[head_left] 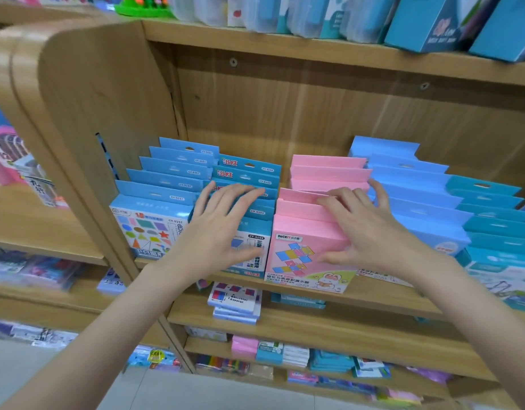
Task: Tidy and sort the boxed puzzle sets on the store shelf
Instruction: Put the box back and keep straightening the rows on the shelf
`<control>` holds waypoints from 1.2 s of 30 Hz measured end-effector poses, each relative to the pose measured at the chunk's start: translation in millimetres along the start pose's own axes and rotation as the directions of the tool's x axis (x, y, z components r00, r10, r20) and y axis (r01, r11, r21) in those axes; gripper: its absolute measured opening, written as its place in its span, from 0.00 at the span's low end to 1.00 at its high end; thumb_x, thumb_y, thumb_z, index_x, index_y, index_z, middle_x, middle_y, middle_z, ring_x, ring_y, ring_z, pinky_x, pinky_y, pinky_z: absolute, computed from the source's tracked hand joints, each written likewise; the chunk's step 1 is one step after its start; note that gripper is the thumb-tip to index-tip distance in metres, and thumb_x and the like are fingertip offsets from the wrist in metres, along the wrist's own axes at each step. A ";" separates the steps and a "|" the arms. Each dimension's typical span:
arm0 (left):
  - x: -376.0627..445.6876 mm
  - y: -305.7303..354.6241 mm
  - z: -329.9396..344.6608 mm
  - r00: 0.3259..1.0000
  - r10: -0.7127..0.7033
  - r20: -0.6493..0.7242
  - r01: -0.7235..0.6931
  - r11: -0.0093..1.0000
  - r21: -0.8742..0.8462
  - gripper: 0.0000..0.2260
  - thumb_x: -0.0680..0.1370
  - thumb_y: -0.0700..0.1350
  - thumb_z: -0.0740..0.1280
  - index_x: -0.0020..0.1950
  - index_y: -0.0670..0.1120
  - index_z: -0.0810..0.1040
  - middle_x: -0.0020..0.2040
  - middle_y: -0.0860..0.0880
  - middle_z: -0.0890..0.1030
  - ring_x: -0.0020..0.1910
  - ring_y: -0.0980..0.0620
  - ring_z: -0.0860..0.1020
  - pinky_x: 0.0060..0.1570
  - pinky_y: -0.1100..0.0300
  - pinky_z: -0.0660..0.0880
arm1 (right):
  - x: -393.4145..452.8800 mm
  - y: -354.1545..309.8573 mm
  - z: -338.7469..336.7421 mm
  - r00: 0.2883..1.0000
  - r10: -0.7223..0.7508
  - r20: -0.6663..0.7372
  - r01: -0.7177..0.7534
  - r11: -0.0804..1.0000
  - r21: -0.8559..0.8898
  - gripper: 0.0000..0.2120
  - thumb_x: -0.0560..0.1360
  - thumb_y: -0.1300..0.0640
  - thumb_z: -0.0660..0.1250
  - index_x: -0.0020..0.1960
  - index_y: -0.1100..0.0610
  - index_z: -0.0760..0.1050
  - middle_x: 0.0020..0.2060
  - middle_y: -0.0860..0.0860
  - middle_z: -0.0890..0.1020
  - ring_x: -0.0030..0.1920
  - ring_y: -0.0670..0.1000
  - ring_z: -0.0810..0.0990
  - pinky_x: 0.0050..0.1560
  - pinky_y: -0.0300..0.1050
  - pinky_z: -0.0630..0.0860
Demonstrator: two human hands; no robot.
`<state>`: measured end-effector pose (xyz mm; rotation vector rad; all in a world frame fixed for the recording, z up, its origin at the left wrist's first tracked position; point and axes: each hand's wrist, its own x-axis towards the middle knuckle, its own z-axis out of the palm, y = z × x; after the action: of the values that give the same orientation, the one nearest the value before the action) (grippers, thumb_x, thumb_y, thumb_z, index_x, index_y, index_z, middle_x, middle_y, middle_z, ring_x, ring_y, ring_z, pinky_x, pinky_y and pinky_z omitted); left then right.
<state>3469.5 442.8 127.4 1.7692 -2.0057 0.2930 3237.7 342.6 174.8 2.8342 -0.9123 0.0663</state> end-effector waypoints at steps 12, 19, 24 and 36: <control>42.4 23.0 -3.4 0.989 0.042 0.143 -0.034 0.998 -0.060 0.46 0.64 0.73 0.57 0.75 0.50 0.51 0.72 0.52 0.63 0.71 0.56 0.58 0.71 0.52 0.37 | 84.3 95.1 -46.8 0.982 -0.042 0.184 -0.030 0.927 0.375 0.36 0.68 0.51 0.74 0.70 0.54 0.61 0.68 0.50 0.68 0.66 0.48 0.67 0.60 0.34 0.60; 37.9 23.5 -1.6 0.995 0.064 0.083 -0.058 0.996 -0.063 0.30 0.65 0.68 0.62 0.62 0.53 0.68 0.56 0.57 0.73 0.59 0.60 0.67 0.69 0.49 0.47 | 116.9 105.9 -45.5 0.906 -0.198 0.374 -0.005 0.879 0.477 0.25 0.69 0.49 0.71 0.63 0.52 0.69 0.60 0.48 0.76 0.59 0.46 0.74 0.64 0.46 0.70; 35.9 26.5 -2.5 0.998 0.036 0.057 -0.030 0.994 -0.106 0.24 0.65 0.67 0.65 0.55 0.55 0.71 0.53 0.60 0.73 0.59 0.60 0.68 0.70 0.52 0.47 | 120.7 103.0 -32.0 0.884 -0.245 0.399 0.102 0.932 0.347 0.19 0.69 0.50 0.73 0.56 0.57 0.73 0.50 0.52 0.79 0.49 0.52 0.76 0.51 0.47 0.73; 31.9 33.0 7.4 0.999 -0.040 -0.010 0.039 0.994 -0.101 0.25 0.65 0.66 0.63 0.54 0.51 0.69 0.53 0.56 0.74 0.59 0.56 0.67 0.70 0.57 0.47 | 125.4 87.2 -30.1 0.910 -0.291 0.295 0.141 0.887 0.440 0.08 0.71 0.54 0.71 0.46 0.57 0.75 0.36 0.53 0.78 0.37 0.50 0.73 0.38 0.45 0.69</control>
<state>3433.2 416.5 139.9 1.7387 -1.9398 0.1861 3289.0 205.7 228.3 3.4045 -0.6879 -0.3344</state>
